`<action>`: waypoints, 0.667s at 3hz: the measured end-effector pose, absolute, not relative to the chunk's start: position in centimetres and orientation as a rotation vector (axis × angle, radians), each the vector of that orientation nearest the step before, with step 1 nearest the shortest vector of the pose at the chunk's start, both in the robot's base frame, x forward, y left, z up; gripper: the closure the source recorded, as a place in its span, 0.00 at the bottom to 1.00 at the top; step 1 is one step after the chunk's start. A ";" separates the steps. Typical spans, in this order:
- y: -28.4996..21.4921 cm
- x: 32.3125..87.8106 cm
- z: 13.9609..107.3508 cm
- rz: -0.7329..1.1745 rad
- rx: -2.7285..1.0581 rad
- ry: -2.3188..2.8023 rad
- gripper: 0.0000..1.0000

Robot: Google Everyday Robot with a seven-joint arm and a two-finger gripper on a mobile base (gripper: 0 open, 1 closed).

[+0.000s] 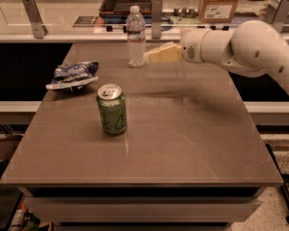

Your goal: Pick water bottle

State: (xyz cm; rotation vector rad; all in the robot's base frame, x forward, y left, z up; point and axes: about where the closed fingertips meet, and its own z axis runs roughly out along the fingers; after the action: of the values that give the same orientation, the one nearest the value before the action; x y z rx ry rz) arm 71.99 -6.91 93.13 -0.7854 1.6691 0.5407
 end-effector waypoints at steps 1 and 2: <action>-5.4 73.7 93.6 0.567 -0.774 1.618 0.00; -3.8 75.6 94.4 0.591 -0.791 1.562 0.00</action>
Offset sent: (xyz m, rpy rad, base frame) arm 0.0601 0.0440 0.0283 0.0969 -0.1292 0.0816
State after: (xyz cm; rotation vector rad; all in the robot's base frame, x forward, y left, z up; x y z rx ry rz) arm 75.58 -3.80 94.36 -0.7906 1.5619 0.5910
